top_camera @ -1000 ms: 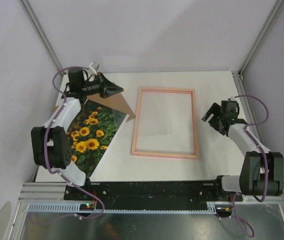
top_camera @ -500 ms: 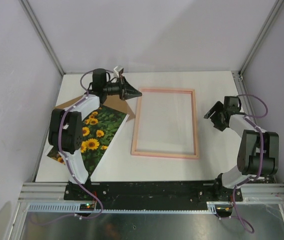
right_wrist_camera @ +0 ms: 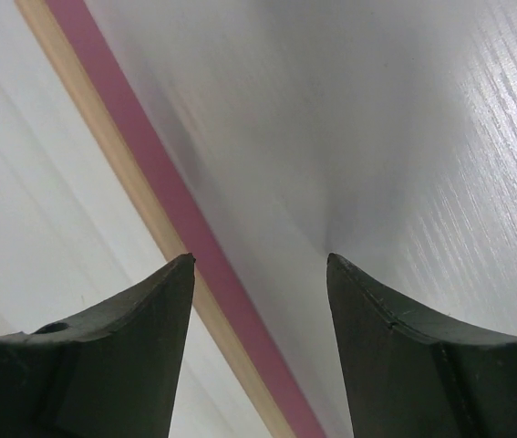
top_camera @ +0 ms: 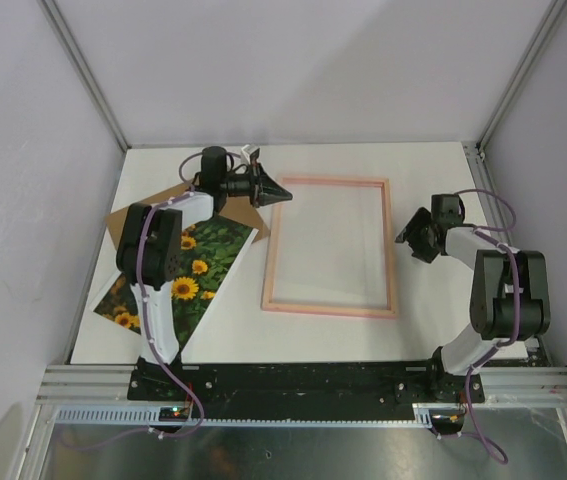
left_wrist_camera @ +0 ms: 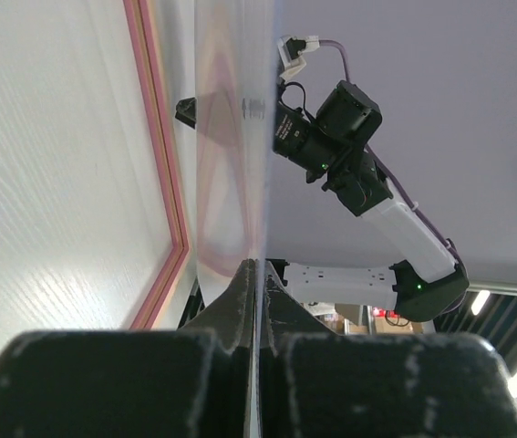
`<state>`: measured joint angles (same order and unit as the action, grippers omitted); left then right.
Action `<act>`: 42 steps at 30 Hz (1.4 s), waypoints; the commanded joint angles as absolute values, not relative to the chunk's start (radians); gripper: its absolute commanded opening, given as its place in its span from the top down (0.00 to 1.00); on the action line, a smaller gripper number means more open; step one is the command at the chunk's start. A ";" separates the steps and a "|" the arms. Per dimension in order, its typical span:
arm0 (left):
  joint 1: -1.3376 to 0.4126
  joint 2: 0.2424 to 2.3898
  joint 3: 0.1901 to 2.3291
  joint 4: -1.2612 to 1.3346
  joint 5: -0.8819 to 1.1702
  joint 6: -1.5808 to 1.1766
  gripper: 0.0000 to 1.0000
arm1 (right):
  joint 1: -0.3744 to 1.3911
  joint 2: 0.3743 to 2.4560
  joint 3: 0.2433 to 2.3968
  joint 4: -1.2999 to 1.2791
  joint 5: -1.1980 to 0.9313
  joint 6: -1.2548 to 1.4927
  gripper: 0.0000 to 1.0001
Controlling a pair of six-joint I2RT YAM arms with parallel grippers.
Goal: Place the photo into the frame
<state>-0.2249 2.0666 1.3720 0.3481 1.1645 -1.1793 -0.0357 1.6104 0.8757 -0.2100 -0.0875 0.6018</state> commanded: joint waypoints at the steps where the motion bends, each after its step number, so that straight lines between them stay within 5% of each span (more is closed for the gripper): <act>1: -0.232 2.107 1.432 0.440 1.211 -1.223 1.00 | -0.035 1.646 0.910 -0.171 -0.085 0.593 0.37; 42: -0.295 2.259 1.401 0.634 1.161 -1.328 1.00 | 0.037 1.718 0.911 -0.144 -0.061 0.570 0.52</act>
